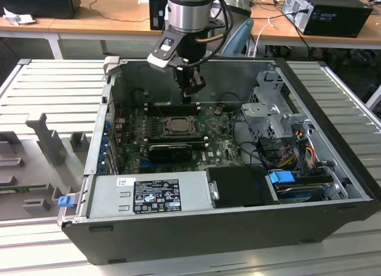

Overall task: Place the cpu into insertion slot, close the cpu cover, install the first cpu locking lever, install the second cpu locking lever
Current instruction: 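Install the first cpu locking lever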

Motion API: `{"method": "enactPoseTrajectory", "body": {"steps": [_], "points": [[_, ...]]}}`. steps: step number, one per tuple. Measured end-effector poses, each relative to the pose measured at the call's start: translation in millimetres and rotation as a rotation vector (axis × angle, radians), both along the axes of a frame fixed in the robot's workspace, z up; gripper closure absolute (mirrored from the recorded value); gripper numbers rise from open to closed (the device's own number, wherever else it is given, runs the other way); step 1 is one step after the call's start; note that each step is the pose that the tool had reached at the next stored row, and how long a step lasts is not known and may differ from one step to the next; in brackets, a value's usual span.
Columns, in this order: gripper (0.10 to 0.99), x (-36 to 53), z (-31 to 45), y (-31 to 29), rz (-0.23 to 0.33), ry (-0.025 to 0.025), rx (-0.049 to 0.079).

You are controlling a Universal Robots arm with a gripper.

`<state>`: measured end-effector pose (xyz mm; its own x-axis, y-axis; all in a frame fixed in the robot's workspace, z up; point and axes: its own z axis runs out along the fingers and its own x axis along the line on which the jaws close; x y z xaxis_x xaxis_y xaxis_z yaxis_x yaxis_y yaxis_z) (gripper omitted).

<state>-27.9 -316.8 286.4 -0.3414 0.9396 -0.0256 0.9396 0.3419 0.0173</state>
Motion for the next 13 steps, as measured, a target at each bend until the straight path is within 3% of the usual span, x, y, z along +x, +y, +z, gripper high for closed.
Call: {"method": "enactPoseTrajectory", "body": {"steps": [5, 10, 13], "points": [[0.980, 0.0, 0.0, 0.0, 0.044, 0.0001, 0.000], [0.980, 0.0, 0.0, 0.0, 0.182, 0.0000, 0.000], [0.980, 0.0, 0.0, -0.1, 0.231, 0.0001, 0.000]]}}
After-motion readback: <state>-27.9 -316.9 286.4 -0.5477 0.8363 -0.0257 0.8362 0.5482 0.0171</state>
